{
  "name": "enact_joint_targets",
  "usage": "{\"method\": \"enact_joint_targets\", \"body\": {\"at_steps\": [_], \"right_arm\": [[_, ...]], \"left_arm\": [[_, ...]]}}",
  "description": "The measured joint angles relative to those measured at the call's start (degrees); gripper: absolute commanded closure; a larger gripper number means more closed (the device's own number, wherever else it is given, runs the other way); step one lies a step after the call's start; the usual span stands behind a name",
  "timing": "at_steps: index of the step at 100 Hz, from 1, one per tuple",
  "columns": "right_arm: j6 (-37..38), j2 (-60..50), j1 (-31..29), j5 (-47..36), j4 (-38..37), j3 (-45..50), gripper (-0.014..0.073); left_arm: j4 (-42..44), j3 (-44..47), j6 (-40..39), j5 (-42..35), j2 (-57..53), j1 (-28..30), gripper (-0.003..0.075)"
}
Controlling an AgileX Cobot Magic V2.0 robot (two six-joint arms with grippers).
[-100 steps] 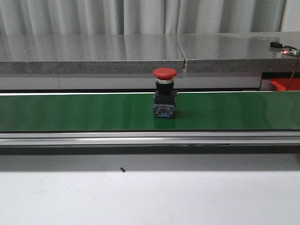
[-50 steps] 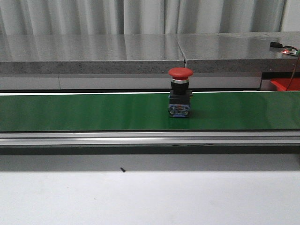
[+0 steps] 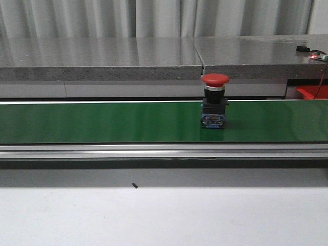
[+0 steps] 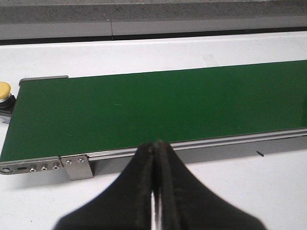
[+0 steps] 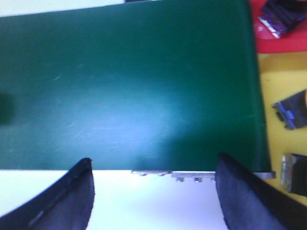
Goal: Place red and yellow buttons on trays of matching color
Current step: 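Lower the right gripper onto the red button on the belt and grasp it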
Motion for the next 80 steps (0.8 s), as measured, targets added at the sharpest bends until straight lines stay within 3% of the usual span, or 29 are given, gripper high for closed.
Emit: {"method": "enact_joint_targets", "body": {"at_steps": [30, 51, 80], "right_arm": [[-8.7, 0.1, 8.2, 3.9, 0.5, -4.1, 0.0082], [-18.9, 4.6, 11.7, 7.8, 5.8, -8.7, 0.0088], [-21.7, 15.0, 12.8, 11.4, 8.8, -17.1, 0.0088]], "left_arm": [[0.0, 0.0, 0.0, 0.0, 0.0, 0.0, 0.0739], [0.0, 0.0, 0.0, 0.0, 0.0, 0.0, 0.0739], [0.0, 0.0, 0.0, 0.0, 0.0, 0.0, 0.0739]]}}
